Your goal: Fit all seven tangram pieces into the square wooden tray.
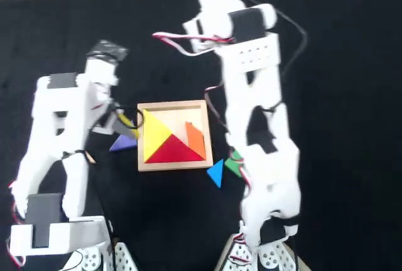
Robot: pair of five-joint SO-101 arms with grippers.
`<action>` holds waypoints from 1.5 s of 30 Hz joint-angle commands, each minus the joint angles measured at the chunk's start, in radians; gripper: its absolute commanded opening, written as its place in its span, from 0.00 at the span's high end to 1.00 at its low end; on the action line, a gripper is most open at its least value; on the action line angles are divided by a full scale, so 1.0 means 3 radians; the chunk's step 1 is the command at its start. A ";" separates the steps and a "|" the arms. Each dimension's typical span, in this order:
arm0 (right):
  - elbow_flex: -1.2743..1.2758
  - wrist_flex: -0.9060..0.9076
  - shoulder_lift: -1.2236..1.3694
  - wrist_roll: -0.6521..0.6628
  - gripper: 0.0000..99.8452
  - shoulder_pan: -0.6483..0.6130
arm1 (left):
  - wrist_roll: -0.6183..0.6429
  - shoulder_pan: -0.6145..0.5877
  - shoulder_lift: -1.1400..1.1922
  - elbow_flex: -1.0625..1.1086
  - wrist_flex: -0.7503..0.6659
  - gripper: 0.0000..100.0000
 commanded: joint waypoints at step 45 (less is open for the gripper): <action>0.6401 -0.2675 -0.3245 -0.0056 0.99 0.0696 | -0.0107 -0.0059 0.0194 0.0872 -0.1396 0.68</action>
